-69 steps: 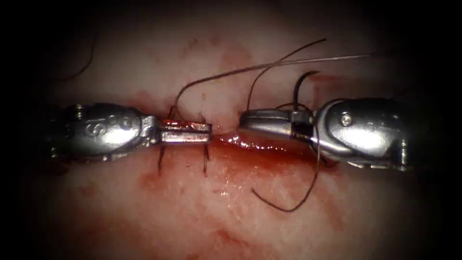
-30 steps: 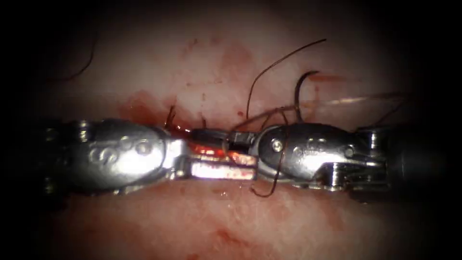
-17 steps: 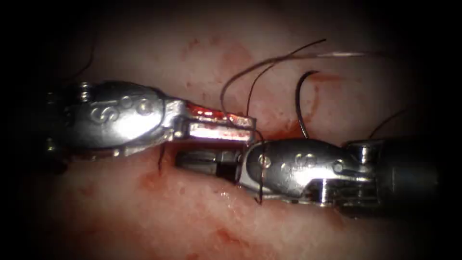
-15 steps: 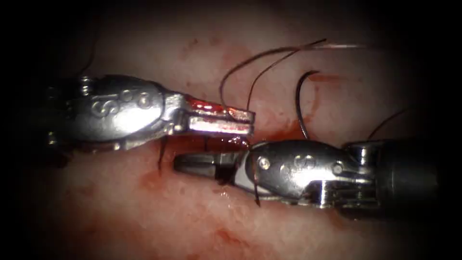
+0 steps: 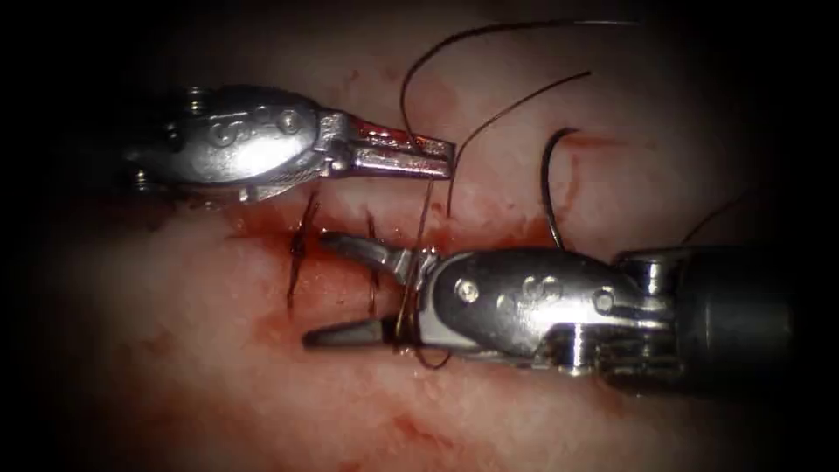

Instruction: Wound Closure

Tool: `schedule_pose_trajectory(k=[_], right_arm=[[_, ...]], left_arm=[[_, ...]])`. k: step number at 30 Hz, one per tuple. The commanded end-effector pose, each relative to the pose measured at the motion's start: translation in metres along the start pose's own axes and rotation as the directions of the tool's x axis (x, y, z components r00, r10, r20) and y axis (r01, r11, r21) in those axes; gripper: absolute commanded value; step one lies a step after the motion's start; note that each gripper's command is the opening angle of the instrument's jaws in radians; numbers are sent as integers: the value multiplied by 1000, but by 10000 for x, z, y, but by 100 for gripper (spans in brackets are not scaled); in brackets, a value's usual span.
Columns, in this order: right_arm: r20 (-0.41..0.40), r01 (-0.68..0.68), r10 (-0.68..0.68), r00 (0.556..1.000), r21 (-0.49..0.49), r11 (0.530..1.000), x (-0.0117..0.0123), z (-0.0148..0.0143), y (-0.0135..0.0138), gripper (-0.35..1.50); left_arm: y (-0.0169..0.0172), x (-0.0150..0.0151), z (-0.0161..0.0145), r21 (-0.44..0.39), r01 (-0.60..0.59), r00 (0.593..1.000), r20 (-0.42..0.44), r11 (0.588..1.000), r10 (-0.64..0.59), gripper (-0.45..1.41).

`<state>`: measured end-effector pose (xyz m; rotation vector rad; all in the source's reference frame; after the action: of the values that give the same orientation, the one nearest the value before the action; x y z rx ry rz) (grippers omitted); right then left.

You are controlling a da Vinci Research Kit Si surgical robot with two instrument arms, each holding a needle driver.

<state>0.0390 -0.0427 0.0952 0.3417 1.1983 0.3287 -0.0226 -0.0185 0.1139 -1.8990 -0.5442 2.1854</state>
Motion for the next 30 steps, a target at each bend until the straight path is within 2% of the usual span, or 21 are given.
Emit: schedule_pose_trajectory(k=[1,10,16,21,30], right_arm=[[-7,-2,2,1000,0,1000,-2,6,1,88],[-31,-19,19,999,13,1000,-3,0,-1,84],[-88,-64,68,994,43,997,-3,-4,-1,81],[-179,-116,128,975,75,990,-4,-4,-1,78],[-277,-174,188,942,77,982,-10,-13,6,64]], left_arm=[[-3,-7,6,2,3,1000,1,1000,-3,-45],[-18,-27,-1,10,4,1000,10,1000,-4,-45],[-23,-47,3,19,7,1000,20,1000,-8,-45],[-21,-61,9,29,14,1000,14,999,-14,-45],[-15,-66,1,27,9,1000,2,1000,-9,-45]])
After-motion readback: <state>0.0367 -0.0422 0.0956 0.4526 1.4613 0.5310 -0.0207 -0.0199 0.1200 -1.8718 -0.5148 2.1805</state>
